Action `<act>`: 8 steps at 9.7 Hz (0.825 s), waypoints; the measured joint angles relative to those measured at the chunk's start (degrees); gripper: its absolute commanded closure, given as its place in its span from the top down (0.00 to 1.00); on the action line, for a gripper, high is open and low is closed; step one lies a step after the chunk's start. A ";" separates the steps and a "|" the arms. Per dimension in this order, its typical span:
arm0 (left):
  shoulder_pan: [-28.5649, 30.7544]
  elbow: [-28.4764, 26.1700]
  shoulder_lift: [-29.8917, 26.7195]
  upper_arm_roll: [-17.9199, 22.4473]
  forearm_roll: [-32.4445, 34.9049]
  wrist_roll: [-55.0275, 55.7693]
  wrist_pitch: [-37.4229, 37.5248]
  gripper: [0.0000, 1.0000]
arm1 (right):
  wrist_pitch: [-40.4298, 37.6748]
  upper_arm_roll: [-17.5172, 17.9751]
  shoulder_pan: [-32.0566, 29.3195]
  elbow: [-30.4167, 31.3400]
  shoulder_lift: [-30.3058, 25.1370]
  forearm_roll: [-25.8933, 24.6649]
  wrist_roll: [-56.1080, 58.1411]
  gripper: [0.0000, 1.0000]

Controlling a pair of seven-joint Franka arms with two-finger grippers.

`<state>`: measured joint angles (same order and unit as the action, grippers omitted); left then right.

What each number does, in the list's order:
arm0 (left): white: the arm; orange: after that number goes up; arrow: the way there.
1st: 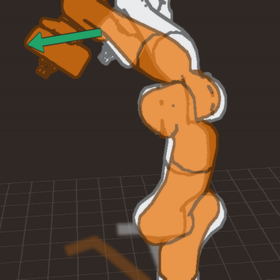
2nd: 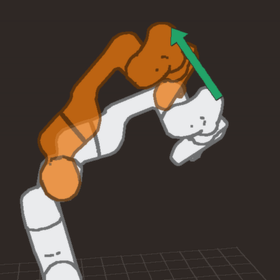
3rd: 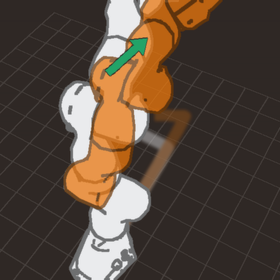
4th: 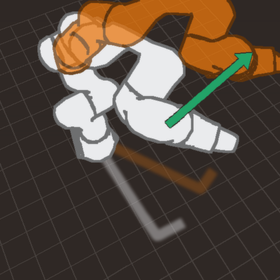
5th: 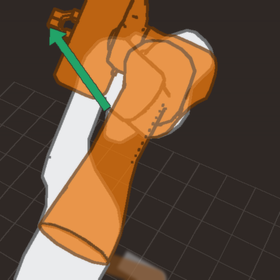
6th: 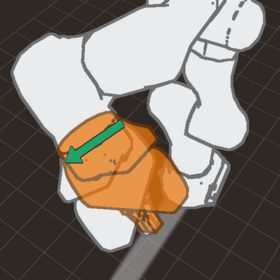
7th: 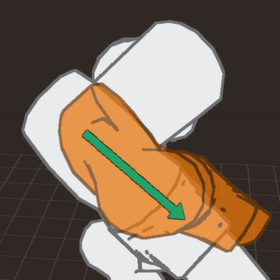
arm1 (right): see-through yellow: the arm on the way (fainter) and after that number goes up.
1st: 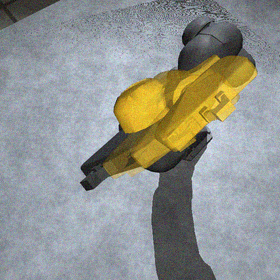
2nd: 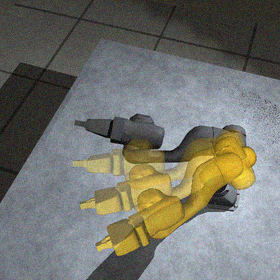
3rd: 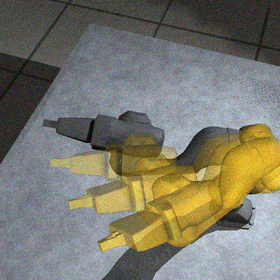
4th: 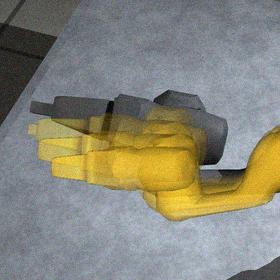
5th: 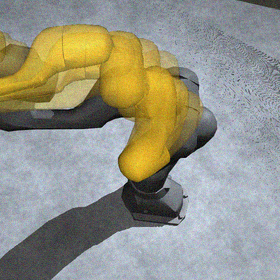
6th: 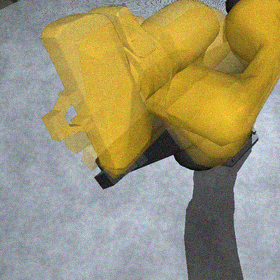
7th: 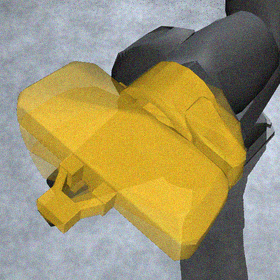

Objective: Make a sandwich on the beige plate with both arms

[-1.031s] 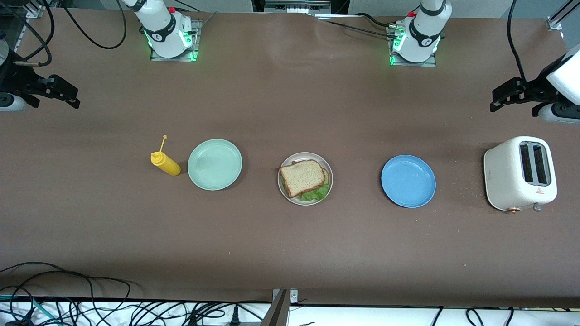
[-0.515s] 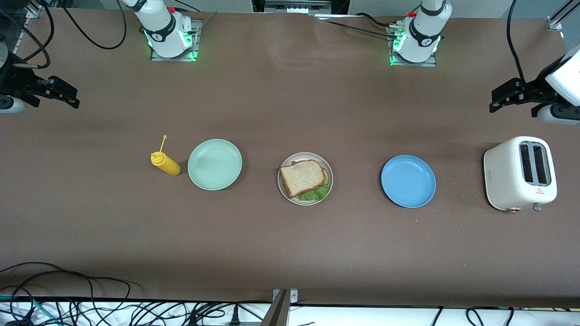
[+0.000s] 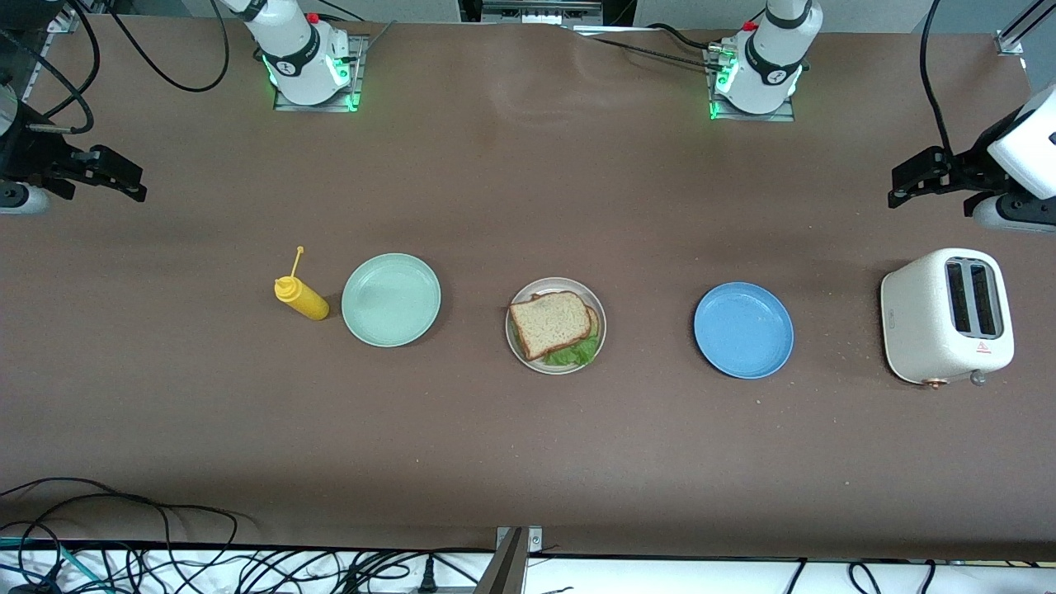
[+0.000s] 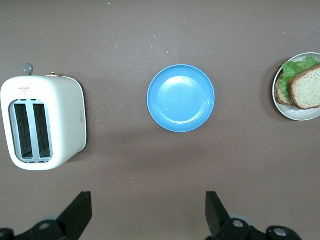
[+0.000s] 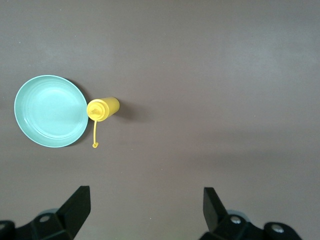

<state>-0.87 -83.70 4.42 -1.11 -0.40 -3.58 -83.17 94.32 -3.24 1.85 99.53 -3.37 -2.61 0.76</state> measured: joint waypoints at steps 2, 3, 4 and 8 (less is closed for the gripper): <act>-0.01 0.00 0.02 -0.05 0.00 0.00 -0.02 1.00 | -0.01 -0.01 0.12 -0.41 0.00 -0.86 -0.01 1.00; -0.02 0.00 0.02 -0.06 0.00 0.00 -0.02 1.00 | -0.02 -0.10 0.12 -0.51 0.00 -0.90 -0.02 1.00; -0.02 0.00 0.02 -0.06 0.00 0.00 -0.02 1.00 | 0.00 -0.15 0.12 -0.53 0.00 -0.88 -0.02 1.00; -0.03 0.00 0.07 -0.17 0.00 0.00 -0.02 1.00 | -0.01 0.36 0.77 -0.58 0.00 -0.60 -0.02 1.00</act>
<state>-0.89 -83.70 4.49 -1.28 -0.40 -3.58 -83.19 94.31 -2.88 2.62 98.95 -3.37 -3.21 0.74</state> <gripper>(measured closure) 0.000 0.000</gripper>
